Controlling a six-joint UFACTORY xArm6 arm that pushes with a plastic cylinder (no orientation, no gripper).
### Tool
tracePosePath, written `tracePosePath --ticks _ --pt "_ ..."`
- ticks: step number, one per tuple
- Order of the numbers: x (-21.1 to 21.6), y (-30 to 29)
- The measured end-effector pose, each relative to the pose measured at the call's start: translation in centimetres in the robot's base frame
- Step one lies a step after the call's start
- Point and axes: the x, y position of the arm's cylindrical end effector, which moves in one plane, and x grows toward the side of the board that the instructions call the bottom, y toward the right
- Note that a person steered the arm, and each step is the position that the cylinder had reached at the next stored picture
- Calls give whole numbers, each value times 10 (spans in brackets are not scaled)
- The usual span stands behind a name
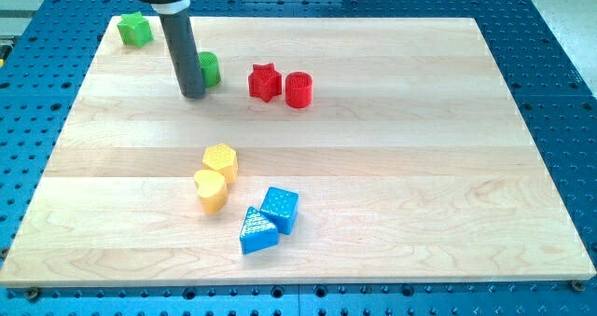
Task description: Slightly push he green circle into the green star
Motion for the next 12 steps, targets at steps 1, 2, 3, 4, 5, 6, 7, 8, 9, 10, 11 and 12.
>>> tracePosePath --ticks 1,2,3,4,5,6,7,8,9,10,11,12 --pt "6 13" --pt "-10 45" --pt "-21 27" --pt "-34 -1" --pt "-26 26" --pt "-29 35" --pt "-111 -6" --pt "-102 -3" --pt "-64 51" --pt "-59 3" --pt "-60 -36" --pt "-25 -30"
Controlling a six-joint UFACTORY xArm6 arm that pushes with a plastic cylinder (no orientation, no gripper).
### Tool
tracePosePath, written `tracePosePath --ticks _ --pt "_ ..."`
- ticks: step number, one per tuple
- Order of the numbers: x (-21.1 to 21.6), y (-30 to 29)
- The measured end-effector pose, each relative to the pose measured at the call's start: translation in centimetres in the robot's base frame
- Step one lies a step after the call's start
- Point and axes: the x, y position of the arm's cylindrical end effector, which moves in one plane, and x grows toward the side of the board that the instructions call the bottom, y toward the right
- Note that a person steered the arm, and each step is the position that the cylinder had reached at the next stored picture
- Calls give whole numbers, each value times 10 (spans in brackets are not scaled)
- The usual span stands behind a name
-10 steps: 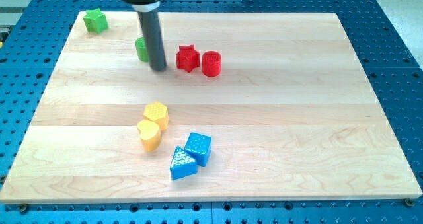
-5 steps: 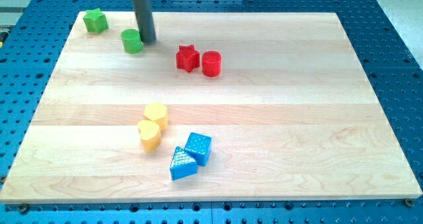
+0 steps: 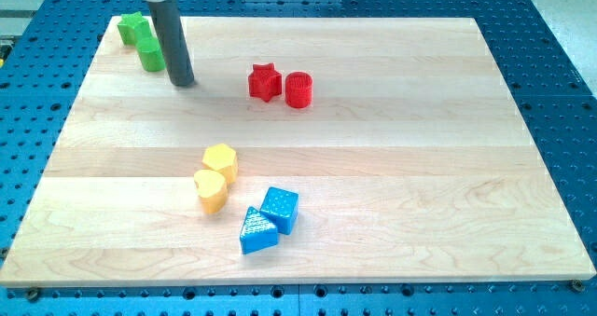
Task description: Slightly push he green circle into the green star
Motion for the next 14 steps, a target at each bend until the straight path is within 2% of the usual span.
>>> tracePosePath --ticks 1,2,5,8,12,14 --pt "-50 -23" --pt "-63 -24" --pt "-57 26" --pt "-57 50" --pt "-43 51" --pt "-34 12"
